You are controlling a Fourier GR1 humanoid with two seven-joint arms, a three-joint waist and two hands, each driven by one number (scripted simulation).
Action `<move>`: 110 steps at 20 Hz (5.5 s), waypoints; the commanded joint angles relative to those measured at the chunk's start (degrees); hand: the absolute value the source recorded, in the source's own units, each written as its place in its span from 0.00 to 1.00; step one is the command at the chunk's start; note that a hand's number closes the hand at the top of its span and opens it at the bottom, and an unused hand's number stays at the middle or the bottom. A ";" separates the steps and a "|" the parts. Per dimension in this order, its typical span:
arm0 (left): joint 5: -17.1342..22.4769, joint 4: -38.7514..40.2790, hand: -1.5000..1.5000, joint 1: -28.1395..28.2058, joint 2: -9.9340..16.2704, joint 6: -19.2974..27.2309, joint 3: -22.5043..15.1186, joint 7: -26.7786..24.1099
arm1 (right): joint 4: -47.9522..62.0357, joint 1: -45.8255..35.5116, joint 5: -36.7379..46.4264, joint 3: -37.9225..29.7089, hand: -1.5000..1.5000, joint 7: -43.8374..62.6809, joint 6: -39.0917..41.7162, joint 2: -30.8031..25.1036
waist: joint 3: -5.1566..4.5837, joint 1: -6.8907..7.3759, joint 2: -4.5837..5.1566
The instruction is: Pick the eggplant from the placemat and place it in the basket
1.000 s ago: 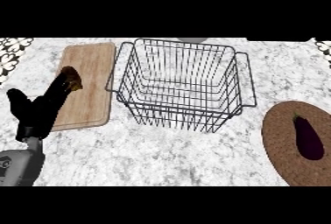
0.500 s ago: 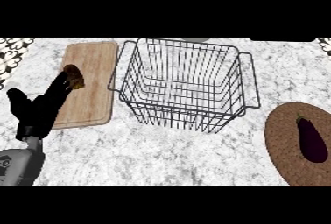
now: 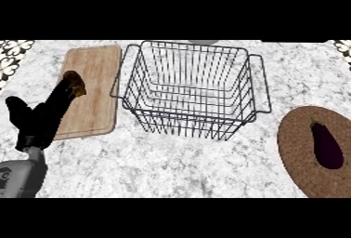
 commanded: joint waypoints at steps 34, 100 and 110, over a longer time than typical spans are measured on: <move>-3.54 -0.23 0.50 1.00 -3.22 -2.73 3.55 -0.33 | 14.93 18.38 25.19 2.57 0.00 -27.79 -27.43 21.34 | -0.01 -0.08 -0.14; -5.92 0.27 0.50 1.56 -4.70 -4.92 7.07 2.58 | -23.80 34.49 27.42 24.54 1.00 -4.50 -57.64 64.23 | 0.15 -1.73 -3.50; -6.30 0.89 0.50 1.85 -4.06 -4.61 7.84 1.39 | -41.22 35.15 32.54 40.95 1.00 22.04 -76.30 64.40 | -0.57 -2.47 -3.17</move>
